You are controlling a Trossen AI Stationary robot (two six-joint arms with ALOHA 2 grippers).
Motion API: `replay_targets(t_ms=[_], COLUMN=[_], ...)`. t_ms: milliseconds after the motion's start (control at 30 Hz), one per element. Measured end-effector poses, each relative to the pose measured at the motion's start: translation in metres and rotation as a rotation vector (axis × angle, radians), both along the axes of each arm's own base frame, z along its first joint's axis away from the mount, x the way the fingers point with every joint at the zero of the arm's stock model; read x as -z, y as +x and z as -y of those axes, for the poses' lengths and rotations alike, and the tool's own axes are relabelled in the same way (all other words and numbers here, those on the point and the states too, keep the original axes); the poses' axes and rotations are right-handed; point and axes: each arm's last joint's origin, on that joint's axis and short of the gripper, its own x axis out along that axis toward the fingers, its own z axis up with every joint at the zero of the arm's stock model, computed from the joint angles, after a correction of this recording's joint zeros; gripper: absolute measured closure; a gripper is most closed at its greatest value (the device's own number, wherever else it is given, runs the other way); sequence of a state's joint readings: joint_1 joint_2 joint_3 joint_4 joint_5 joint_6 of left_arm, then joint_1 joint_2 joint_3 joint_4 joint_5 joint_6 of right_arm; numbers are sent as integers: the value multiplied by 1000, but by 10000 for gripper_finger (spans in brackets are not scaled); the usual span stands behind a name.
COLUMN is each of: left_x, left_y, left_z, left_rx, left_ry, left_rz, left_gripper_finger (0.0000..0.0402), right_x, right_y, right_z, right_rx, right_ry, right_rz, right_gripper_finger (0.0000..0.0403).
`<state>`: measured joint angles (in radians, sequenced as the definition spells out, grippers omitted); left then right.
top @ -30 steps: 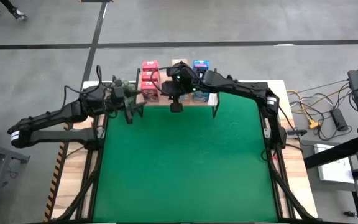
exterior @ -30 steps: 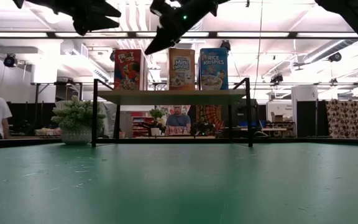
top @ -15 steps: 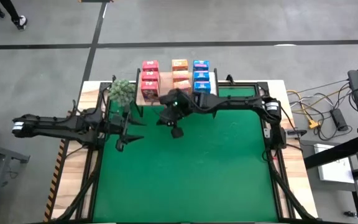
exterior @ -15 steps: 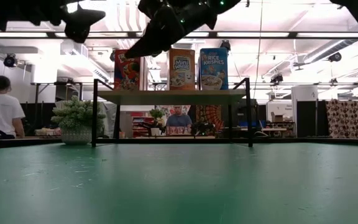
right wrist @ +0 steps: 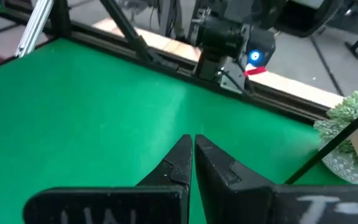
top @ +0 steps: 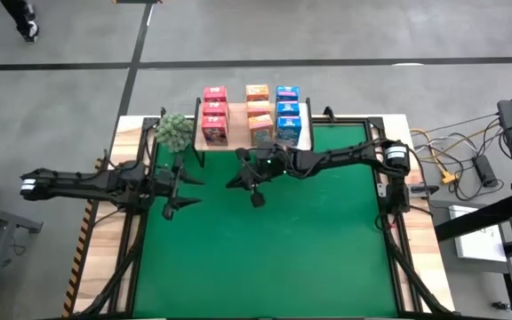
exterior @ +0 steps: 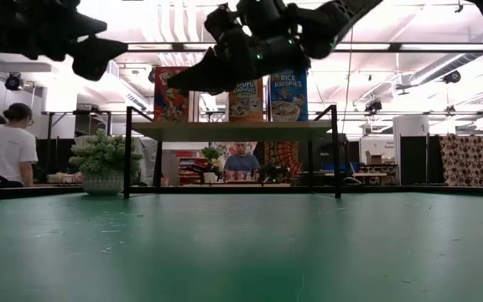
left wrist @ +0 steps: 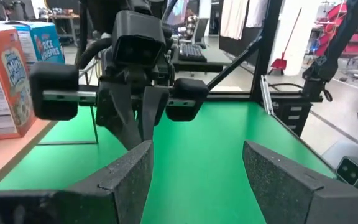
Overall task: Stack cereal on shelf
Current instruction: Adjust the orange cereal boxes on the shelf
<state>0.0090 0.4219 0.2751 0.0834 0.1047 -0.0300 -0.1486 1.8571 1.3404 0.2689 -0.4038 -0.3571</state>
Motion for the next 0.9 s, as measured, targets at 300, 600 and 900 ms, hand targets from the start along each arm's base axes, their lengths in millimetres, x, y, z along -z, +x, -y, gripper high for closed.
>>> replay_targets(t_ms=[300,600,900], left_x=[8,9,12], left_y=[-9,-11,-10], left_z=[0,-1,-1], left_rx=[-5,-16,-16], left_ry=[0,46,47], left_rz=[24,15,7], left_gripper_finger=[171,203,314], right_x=[12,12,18], right_y=[-10,-50,-107], right_z=[-2,-6,-15], right_rx=[-14,-14,-14], right_ry=[3,5,-7], right_rz=[47,184,284], right_gripper_finger=[394,394,394])
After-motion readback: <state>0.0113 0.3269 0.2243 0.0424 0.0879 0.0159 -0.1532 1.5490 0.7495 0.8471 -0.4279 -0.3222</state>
